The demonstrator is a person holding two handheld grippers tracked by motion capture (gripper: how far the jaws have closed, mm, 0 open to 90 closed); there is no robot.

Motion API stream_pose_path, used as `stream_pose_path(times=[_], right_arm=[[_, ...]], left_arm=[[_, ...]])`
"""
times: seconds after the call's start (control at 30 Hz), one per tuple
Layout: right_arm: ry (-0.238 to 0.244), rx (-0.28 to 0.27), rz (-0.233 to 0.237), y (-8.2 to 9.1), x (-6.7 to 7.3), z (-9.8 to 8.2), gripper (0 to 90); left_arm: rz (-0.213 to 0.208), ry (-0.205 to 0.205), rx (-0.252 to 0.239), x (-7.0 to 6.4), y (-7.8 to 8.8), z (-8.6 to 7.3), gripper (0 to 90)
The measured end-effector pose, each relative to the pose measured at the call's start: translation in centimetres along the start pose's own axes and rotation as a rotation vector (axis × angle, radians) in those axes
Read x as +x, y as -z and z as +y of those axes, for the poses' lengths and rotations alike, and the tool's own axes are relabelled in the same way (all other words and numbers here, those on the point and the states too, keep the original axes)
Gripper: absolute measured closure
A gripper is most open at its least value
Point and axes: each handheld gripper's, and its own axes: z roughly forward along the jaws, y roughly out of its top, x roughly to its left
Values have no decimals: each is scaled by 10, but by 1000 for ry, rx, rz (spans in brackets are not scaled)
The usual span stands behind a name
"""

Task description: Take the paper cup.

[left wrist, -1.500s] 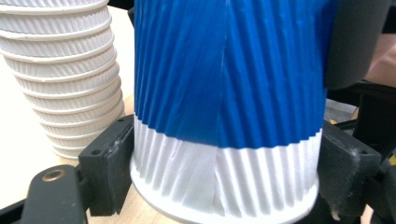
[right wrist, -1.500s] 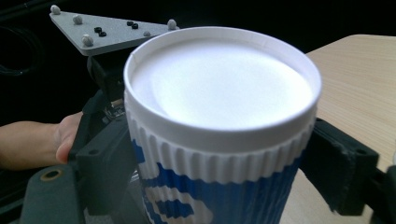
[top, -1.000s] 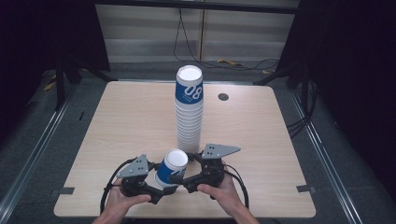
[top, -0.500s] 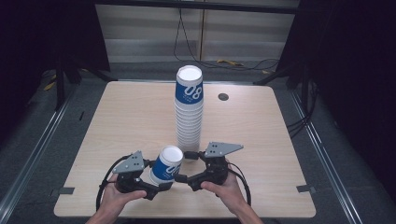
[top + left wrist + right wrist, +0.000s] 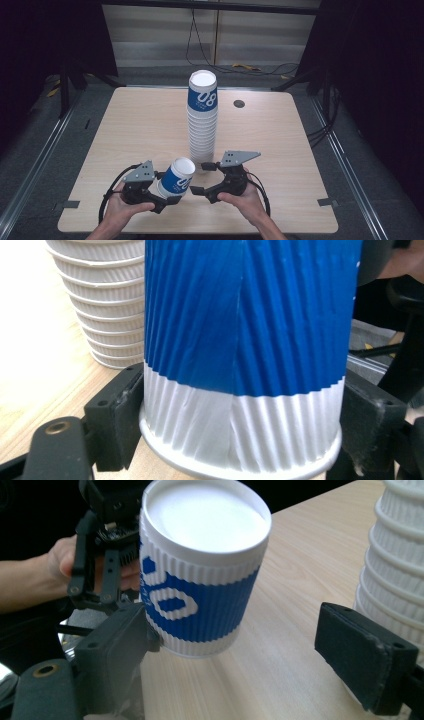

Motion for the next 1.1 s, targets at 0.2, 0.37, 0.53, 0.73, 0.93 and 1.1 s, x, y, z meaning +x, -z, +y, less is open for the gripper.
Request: stream_pose_path(times=[0.2, 0.37, 0.53, 0.73, 0.93, 1.1], right_arm=[[16, 35, 9, -1, -1, 0, 136], [41, 67, 26, 0, -1, 2, 136], [67, 102, 39, -1, 2, 5, 134], [109, 158, 38, -5, 4, 5, 136], [149, 231, 47, -12, 6, 3, 142], [167, 276, 46, -17, 4, 1, 143]], left_arm=[[14, -30, 76, -1, 1, 1, 184], [17, -59, 106, -3, 0, 5, 185], [18, -88, 148, -6, -3, 5, 187], [26, -119, 222, -10, -3, 7, 189], [24, -116, 255, -10, -8, 2, 190], [15, -106, 278, -12, -13, -2, 192]])
